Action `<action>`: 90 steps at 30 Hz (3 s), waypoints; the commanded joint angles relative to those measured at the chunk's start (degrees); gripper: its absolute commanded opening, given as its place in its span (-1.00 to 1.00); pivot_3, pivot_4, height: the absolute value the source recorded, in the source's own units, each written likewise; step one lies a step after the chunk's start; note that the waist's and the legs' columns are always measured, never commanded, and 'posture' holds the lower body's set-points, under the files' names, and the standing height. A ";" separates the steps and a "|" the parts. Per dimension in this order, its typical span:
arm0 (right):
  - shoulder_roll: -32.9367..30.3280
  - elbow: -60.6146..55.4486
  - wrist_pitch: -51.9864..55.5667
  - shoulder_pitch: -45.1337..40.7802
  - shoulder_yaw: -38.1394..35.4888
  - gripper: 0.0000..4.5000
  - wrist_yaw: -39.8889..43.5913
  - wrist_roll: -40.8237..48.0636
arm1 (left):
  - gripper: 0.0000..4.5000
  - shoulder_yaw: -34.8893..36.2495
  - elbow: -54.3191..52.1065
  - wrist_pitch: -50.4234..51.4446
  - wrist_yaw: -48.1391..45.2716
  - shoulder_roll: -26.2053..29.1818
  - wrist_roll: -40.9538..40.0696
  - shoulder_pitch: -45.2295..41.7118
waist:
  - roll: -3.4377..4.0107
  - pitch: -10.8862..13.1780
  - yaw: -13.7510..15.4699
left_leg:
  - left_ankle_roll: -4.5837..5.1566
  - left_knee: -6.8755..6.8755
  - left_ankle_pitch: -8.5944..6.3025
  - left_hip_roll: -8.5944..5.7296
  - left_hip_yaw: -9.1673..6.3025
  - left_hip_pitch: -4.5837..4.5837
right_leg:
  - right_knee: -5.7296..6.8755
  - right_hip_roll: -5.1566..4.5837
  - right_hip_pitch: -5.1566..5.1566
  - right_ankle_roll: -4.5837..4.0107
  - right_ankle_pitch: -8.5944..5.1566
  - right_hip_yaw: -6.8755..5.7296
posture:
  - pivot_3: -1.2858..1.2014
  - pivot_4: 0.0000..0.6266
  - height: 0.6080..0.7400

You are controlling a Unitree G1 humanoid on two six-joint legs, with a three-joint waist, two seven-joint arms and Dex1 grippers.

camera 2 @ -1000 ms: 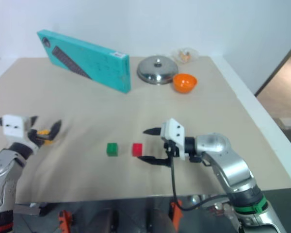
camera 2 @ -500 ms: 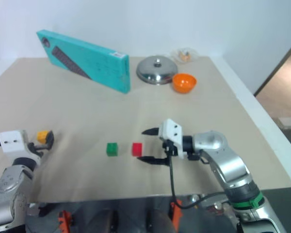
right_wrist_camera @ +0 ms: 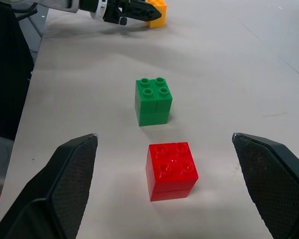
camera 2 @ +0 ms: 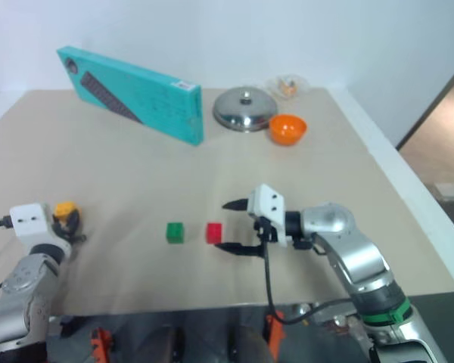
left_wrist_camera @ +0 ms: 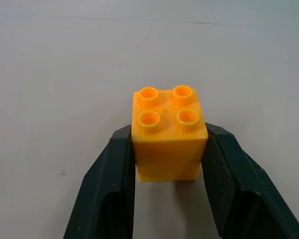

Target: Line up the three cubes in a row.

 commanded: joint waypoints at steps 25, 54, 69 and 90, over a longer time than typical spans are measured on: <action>-3.60 -6.55 0.28 3.11 -3.15 1.00 -3.33 -0.03 | -0.43 -17.93 23.49 -31.41 -71.94 26.96 -6.99 -12.11 | 0.03 0.01 0.00 | 0.00 -0.11 -0.01 0.12 0.21 -0.34 | 0.00 0.17 -0.46 -0.06 -0.03 0.09 | 0.03 -0.52 1.00; -3.95 -8.92 3.95 2.86 -3.63 1.00 -2.06 3.17 | -0.43 -21.63 33.46 -39.36 -78.32 27.25 -3.42 -16.13 | 0.03 0.01 -0.03 | 0.00 -0.05 -0.01 0.33 0.23 -0.34 | 0.06 0.69 -0.53 -0.21 0.07 0.15 | 0.03 -0.52 1.00; -3.72 -7.81 2.82 3.25 -3.45 1.00 -1.32 1.85 | -0.43 -20.77 33.94 -39.51 -80.68 29.59 -4.12 -16.13 | 0.03 0.01 -0.13 | 0.00 -0.05 -0.01 0.50 0.30 -0.31 | 0.18 0.92 -0.62 -0.31 0.09 0.17 | 0.03 -0.52 1.00; -3.42 -8.57 3.93 4.01 -5.41 1.00 -2.09 3.95 | 0.97 -17.59 24.73 -26.63 -77.55 33.36 -9.81 -17.37 | 0.02 0.01 -0.12 | 0.00 -0.02 -0.01 0.50 0.60 -0.32 | 0.36 0.89 -0.79 -0.31 0.08 0.39 | 0.03 -0.52 1.00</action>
